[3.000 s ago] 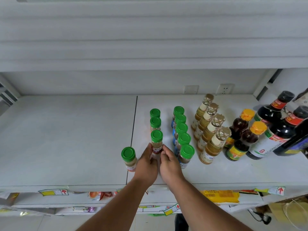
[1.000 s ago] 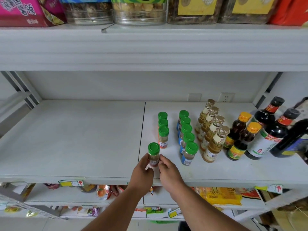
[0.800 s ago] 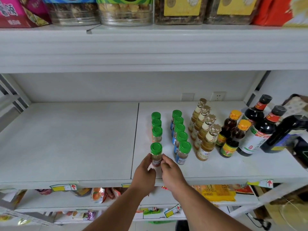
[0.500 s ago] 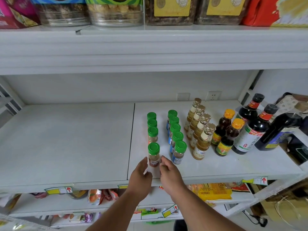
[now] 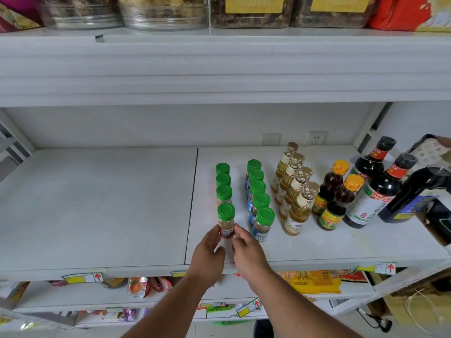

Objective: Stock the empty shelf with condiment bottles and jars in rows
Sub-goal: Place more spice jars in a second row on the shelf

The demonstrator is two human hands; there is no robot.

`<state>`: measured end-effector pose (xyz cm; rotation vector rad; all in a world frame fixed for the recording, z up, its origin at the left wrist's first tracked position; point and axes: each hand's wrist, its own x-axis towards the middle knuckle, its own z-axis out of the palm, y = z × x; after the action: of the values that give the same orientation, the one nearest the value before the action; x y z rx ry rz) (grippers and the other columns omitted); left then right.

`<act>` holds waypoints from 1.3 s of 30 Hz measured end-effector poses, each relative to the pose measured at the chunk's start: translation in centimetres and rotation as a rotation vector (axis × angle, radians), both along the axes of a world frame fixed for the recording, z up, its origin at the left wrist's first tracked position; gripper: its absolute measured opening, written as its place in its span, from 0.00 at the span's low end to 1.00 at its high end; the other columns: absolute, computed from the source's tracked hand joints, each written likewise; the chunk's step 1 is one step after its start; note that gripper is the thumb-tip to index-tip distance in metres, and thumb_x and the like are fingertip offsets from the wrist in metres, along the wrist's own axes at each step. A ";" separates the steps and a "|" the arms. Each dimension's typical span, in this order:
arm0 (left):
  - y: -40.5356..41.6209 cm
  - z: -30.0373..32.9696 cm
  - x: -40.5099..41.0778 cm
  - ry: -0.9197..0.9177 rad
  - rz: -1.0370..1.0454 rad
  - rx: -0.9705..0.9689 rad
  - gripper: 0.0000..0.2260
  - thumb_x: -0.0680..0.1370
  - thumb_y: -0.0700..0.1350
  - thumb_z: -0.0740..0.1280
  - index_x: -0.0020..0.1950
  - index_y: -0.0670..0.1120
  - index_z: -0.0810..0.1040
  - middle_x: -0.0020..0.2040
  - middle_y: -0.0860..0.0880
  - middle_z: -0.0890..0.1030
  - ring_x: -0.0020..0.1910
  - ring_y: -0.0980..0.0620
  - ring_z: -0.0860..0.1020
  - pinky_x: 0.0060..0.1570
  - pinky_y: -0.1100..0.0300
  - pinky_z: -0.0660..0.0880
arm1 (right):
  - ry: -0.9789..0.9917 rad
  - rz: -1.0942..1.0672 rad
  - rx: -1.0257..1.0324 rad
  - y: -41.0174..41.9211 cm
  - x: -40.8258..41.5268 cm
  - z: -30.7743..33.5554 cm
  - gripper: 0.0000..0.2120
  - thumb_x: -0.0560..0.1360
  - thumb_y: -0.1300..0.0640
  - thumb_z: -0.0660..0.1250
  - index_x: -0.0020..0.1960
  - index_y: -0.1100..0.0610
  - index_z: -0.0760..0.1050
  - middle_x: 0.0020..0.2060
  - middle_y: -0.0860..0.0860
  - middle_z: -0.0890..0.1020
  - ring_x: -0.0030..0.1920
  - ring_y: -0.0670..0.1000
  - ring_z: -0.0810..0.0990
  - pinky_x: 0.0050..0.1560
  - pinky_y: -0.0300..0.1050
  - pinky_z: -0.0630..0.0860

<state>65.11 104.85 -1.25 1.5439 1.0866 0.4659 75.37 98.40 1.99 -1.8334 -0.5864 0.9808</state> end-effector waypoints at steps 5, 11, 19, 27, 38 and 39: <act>0.9 -0.1 0.6 0.006 0.008 -0.005 0.31 0.76 0.29 0.58 0.76 0.53 0.69 0.68 0.58 0.76 0.69 0.62 0.72 0.68 0.65 0.65 | 0.028 -0.010 0.007 0.9 0.5 0.0 0.21 0.86 0.56 0.56 0.77 0.44 0.69 0.67 0.46 0.76 0.62 0.47 0.74 0.63 0.43 0.72; 1.7 0.0 0.9 0.008 0.022 -0.002 0.31 0.77 0.30 0.59 0.77 0.52 0.69 0.68 0.58 0.76 0.69 0.61 0.72 0.68 0.65 0.66 | 0.011 -0.007 0.033 1.9 0.6 0.0 0.21 0.86 0.57 0.56 0.77 0.47 0.69 0.66 0.43 0.76 0.62 0.44 0.73 0.61 0.36 0.67; 1.5 0.7 0.9 0.014 0.022 -0.007 0.30 0.78 0.29 0.59 0.76 0.54 0.68 0.65 0.60 0.76 0.69 0.62 0.72 0.66 0.67 0.65 | -0.022 0.002 0.043 2.0 0.7 0.0 0.20 0.86 0.57 0.56 0.77 0.47 0.69 0.71 0.47 0.75 0.62 0.43 0.71 0.63 0.36 0.66; 0.9 0.9 -0.2 0.054 0.058 -0.032 0.27 0.80 0.34 0.61 0.79 0.50 0.65 0.70 0.54 0.74 0.68 0.59 0.72 0.64 0.66 0.65 | 0.003 -0.017 0.015 0.7 0.2 -0.1 0.20 0.86 0.53 0.55 0.77 0.43 0.69 0.71 0.45 0.74 0.69 0.49 0.73 0.72 0.52 0.72; -3.3 1.9 -2.2 -0.050 0.084 -0.064 0.25 0.80 0.35 0.64 0.77 0.49 0.68 0.70 0.51 0.77 0.65 0.58 0.76 0.68 0.59 0.70 | -0.019 0.038 -0.019 -3.7 -1.4 0.0 0.21 0.86 0.55 0.56 0.78 0.49 0.68 0.74 0.46 0.73 0.73 0.50 0.73 0.75 0.50 0.68; -3.9 2.1 -2.3 -0.058 0.084 -0.057 0.25 0.80 0.35 0.63 0.77 0.48 0.69 0.69 0.51 0.77 0.65 0.58 0.76 0.68 0.59 0.71 | -0.006 0.043 -0.011 -4.0 -1.4 -0.2 0.20 0.86 0.54 0.57 0.77 0.49 0.69 0.74 0.47 0.74 0.72 0.51 0.73 0.75 0.51 0.69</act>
<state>62.79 100.93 0.82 1.4304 1.1136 0.5301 74.01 94.40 1.75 -1.8410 -0.6274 1.0093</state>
